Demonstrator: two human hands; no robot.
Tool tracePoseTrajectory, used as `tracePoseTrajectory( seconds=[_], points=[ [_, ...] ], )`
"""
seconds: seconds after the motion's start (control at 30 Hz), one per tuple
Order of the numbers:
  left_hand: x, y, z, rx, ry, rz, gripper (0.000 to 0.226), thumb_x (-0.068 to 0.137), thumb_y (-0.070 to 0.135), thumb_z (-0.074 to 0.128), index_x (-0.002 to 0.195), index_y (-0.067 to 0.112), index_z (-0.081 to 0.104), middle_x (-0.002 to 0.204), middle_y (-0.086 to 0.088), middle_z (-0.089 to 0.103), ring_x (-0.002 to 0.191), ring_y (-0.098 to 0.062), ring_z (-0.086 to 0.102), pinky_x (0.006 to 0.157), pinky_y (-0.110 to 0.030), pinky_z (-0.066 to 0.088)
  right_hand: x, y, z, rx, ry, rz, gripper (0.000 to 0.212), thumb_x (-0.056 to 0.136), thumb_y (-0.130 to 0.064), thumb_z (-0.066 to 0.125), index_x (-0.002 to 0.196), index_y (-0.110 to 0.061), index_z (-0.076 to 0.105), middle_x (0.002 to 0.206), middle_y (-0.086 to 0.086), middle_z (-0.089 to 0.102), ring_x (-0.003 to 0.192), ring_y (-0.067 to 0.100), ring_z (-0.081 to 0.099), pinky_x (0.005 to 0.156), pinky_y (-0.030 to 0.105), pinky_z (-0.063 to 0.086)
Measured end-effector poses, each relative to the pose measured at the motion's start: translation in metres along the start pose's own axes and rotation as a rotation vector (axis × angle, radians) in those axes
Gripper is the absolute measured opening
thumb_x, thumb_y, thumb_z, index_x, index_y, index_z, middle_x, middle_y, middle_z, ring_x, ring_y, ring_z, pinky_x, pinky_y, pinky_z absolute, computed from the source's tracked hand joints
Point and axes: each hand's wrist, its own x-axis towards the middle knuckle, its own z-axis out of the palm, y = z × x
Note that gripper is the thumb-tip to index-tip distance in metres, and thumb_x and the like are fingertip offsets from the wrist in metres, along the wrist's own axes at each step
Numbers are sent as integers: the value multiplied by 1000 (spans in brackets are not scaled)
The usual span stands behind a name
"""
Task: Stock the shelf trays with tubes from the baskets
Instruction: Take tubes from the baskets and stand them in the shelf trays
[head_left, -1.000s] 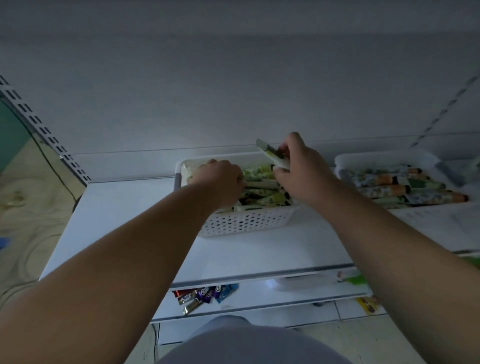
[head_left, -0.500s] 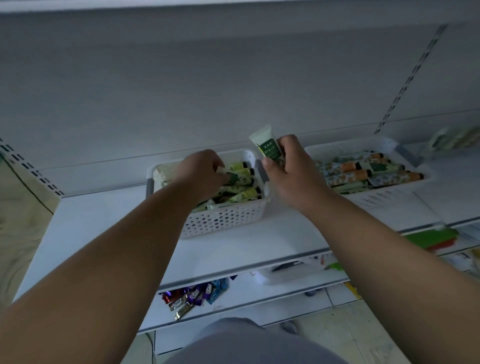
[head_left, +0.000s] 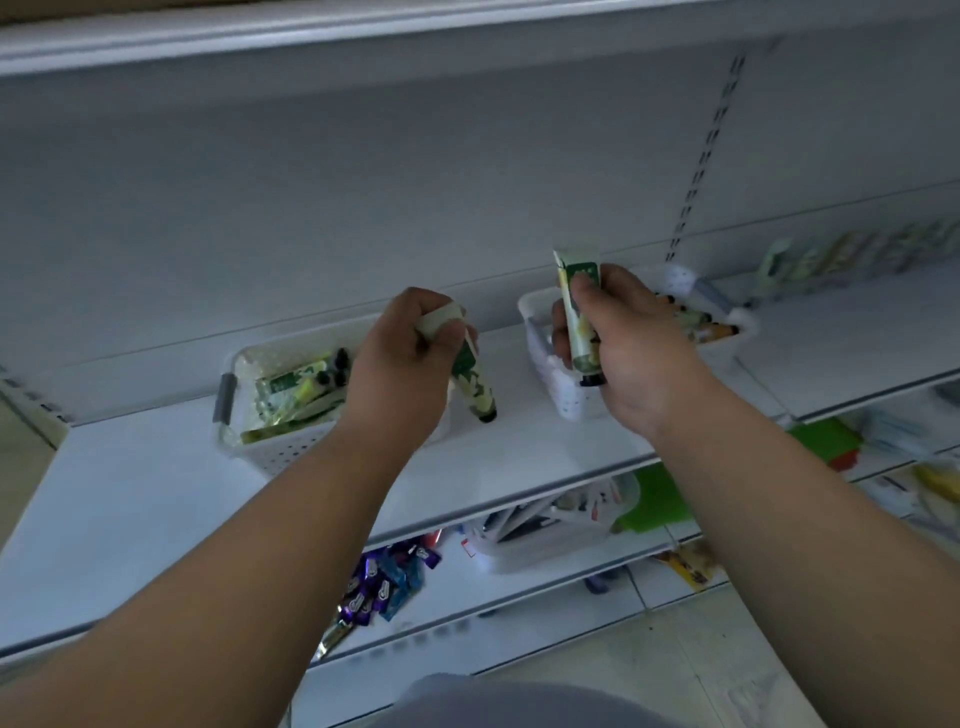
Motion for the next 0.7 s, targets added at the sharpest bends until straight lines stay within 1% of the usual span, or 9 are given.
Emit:
tracePoseTrajectory(
  seconds=[0.07,0.13,0.2,0.27,0.4,0.47,0.57,0.63,0.7],
  points=[
    [-5,13,37,-129,-48,-47,15,95,15,51,94,30,56,78,5,71,83,-24,70,81,-55,55,-5,-8,-40,-15,26,-5,17,100,-23,48,86,-19,55,74,6,60,58,17,55,59,30,42],
    [-9,28,83,-239,-69,-90,21,95,14,51,97,36,54,72,0,68,76,-32,69,74,-61,54,-10,-15,-85,-44,38,-6,12,100,-23,49,91,-18,56,74,4,62,61,18,57,60,31,42],
    [-17,46,139,-278,-78,-120,25,96,11,52,98,36,50,70,-1,65,62,-28,64,62,-55,53,-17,-25,-141,-93,65,8,10,100,-22,48,97,-16,56,74,1,62,62,18,57,61,33,41],
    [-23,60,190,-297,-99,-137,17,97,10,52,99,26,49,66,-1,62,55,-22,58,59,-47,50,-20,-37,-195,-114,114,14,10,101,-20,47,101,-14,55,72,0,62,61,17,56,59,32,40],
    [-28,82,282,-259,-212,-166,7,98,19,52,95,24,55,63,4,63,62,-22,59,68,-57,52,-12,-56,-295,-160,204,-11,9,100,-21,46,101,-15,53,71,0,62,61,18,55,65,38,40],
    [-22,90,312,-248,-232,-174,7,98,21,52,95,26,55,63,3,64,64,-24,59,70,-56,52,1,-62,-324,-188,216,-1,11,101,-23,45,102,-17,54,73,0,62,62,17,56,67,38,42],
    [-3,94,343,-222,-245,-179,5,96,19,54,96,24,55,63,1,63,63,-23,60,65,-50,52,26,-65,-346,-190,197,2,11,101,-21,45,101,-21,56,72,-1,64,63,16,59,67,36,45],
    [17,92,363,-244,-226,-202,9,94,17,55,92,26,55,65,-1,62,64,-23,59,62,-53,51,50,-60,-359,-220,176,-2,10,100,-19,48,100,-21,58,74,0,66,70,18,62,67,37,48],
    [39,89,382,-239,-235,-203,11,91,17,56,88,27,55,63,1,61,64,-25,58,61,-56,51,73,-53,-371,-248,186,-24,8,97,-18,53,99,-14,60,82,12,67,74,25,63,67,38,50]
  ],
)
